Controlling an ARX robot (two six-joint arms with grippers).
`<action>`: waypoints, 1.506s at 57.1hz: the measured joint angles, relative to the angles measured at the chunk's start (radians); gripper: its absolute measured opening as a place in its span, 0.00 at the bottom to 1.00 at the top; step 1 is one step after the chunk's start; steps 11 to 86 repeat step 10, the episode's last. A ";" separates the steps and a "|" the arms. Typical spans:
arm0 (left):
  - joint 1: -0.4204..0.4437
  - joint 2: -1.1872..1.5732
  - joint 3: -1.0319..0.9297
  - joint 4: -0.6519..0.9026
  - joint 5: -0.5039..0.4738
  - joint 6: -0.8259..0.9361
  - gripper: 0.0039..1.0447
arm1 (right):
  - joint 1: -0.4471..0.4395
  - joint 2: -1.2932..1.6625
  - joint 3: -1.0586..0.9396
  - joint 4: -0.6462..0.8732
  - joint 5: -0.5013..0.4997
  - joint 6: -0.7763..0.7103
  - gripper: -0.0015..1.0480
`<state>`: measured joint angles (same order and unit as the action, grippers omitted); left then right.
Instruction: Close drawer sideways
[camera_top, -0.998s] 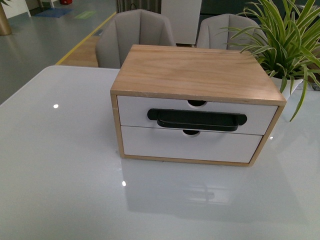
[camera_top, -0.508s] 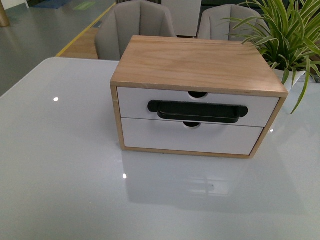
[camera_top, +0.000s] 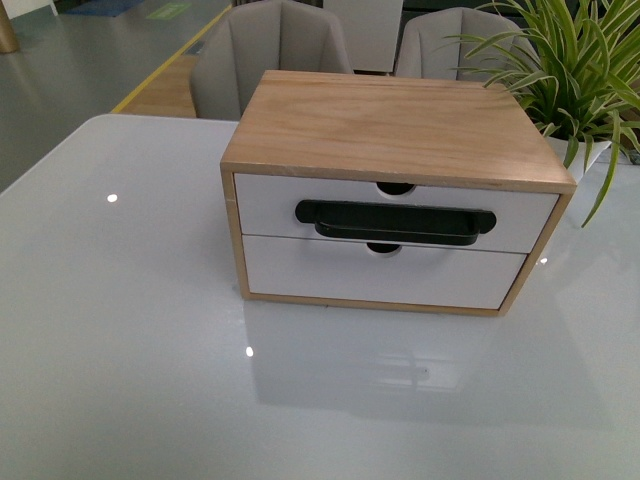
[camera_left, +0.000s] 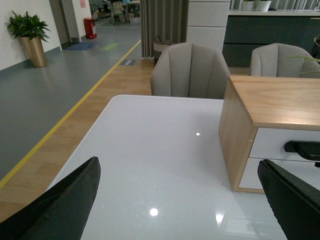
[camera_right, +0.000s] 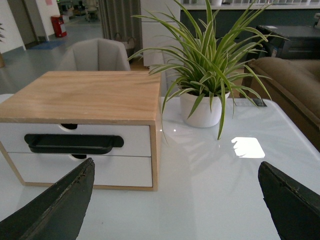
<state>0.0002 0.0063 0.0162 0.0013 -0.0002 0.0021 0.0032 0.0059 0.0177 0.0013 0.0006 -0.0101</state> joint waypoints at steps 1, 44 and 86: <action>0.000 0.000 0.000 0.000 0.000 0.000 0.92 | 0.000 0.000 0.000 0.000 0.000 0.000 0.91; 0.000 0.000 0.000 0.000 0.000 0.000 0.92 | 0.000 0.000 0.000 0.000 0.000 0.000 0.91; 0.000 0.000 0.000 0.000 0.000 0.000 0.92 | 0.000 0.000 0.000 0.000 0.000 0.000 0.91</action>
